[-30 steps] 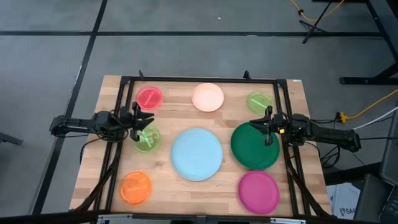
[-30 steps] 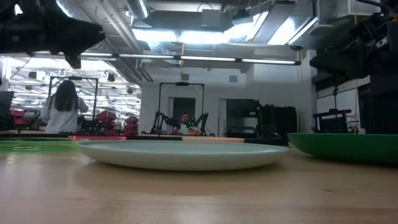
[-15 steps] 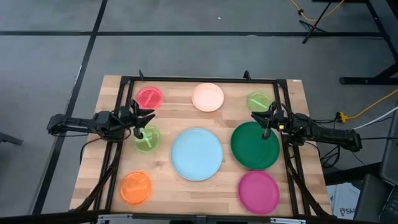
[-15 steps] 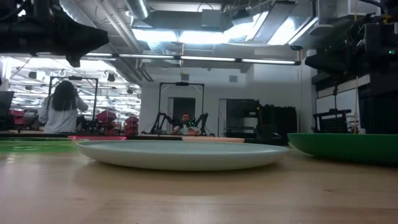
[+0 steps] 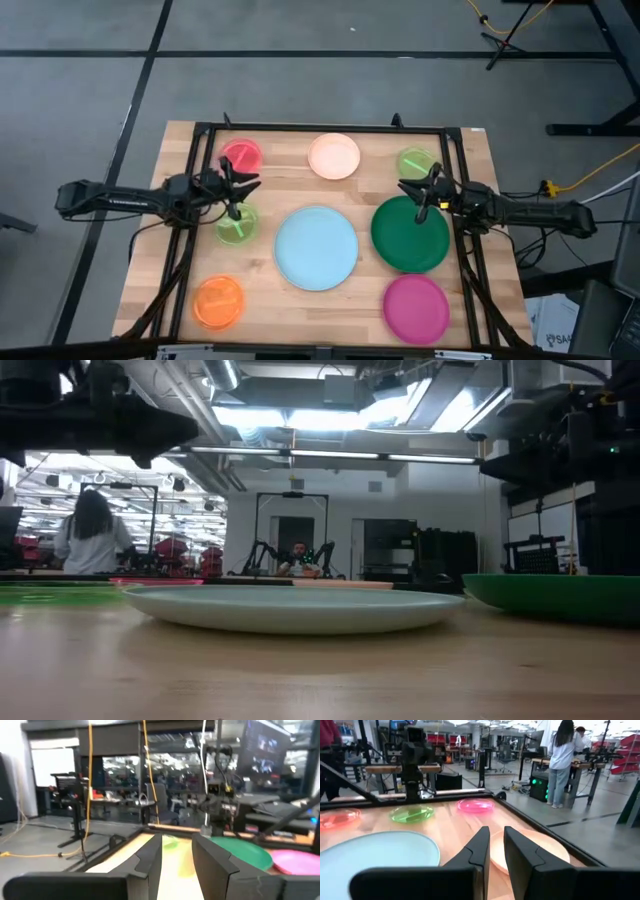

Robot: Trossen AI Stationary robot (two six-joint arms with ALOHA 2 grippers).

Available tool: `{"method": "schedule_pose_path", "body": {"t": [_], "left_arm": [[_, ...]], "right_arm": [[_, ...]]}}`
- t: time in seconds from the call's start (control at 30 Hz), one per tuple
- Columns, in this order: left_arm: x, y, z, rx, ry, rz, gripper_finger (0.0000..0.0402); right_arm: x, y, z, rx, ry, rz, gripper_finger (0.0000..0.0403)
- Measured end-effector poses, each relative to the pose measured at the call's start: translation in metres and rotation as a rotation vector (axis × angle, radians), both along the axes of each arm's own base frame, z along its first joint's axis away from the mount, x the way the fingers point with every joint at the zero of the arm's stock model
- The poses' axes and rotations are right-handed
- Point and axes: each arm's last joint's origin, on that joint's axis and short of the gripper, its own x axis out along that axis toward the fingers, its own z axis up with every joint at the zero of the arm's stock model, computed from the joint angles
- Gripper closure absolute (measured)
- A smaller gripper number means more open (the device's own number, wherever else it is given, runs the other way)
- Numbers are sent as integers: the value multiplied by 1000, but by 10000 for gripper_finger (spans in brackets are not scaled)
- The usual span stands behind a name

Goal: Stack plastic plates
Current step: Stack the green plate on top of the blue plate

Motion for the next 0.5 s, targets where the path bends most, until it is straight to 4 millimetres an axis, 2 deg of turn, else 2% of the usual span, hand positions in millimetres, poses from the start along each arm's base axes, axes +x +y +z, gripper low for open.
{"method": "schedule_pose_path", "body": {"t": [0.5], "left_arm": [[37,-3,5,-67,153,-59,301]], "right_arm": [[37,-1,21,37,186,88,352]]}}
